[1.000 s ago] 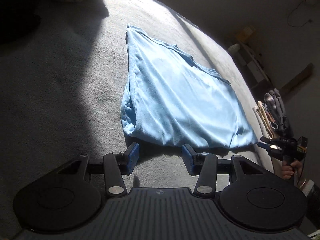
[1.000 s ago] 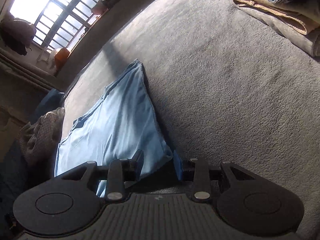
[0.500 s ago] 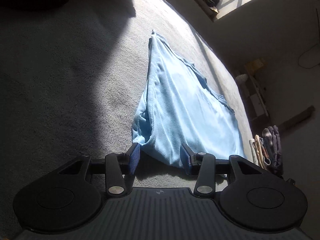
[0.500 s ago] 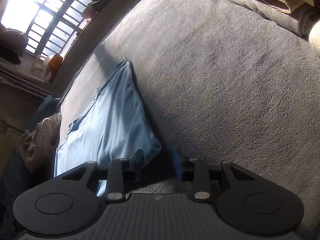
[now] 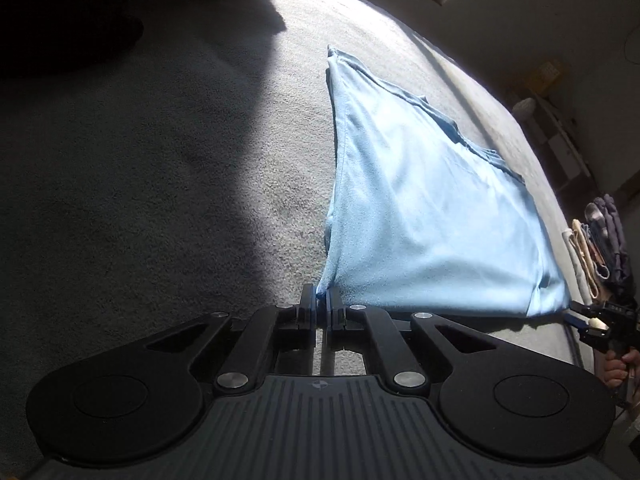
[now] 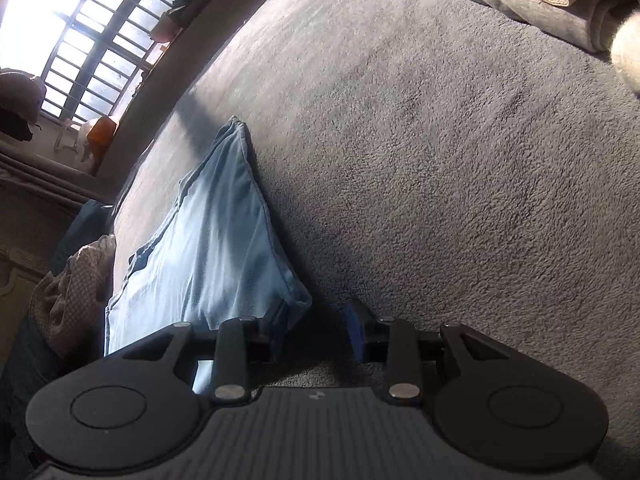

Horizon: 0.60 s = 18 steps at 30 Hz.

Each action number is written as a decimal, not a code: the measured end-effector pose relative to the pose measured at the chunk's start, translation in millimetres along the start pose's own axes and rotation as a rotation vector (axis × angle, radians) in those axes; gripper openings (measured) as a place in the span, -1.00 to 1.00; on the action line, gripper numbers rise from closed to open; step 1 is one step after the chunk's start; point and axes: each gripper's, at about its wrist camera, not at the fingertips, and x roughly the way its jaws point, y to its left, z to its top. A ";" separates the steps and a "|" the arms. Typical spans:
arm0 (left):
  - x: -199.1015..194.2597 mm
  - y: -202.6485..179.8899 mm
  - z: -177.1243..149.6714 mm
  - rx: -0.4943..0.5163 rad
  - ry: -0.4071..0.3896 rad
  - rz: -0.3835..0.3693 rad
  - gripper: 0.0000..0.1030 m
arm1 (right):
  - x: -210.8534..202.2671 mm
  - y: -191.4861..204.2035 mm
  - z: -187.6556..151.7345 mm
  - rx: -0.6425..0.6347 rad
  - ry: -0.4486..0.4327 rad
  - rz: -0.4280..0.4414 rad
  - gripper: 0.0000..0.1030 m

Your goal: Fold clothes

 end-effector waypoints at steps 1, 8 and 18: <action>-0.3 1.1 -0.9 -0.002 -0.006 -0.001 -0.93 | -1.3 1.3 -0.3 -0.009 0.000 -0.003 -0.32; -10.5 4.1 3.3 0.009 -0.009 0.016 -0.73 | -11.7 -6.2 -0.2 0.053 -0.017 0.020 -0.31; -12.2 -34.4 16.2 0.140 -0.075 0.084 -0.49 | 4.7 -18.5 -3.0 0.252 0.044 0.173 -0.07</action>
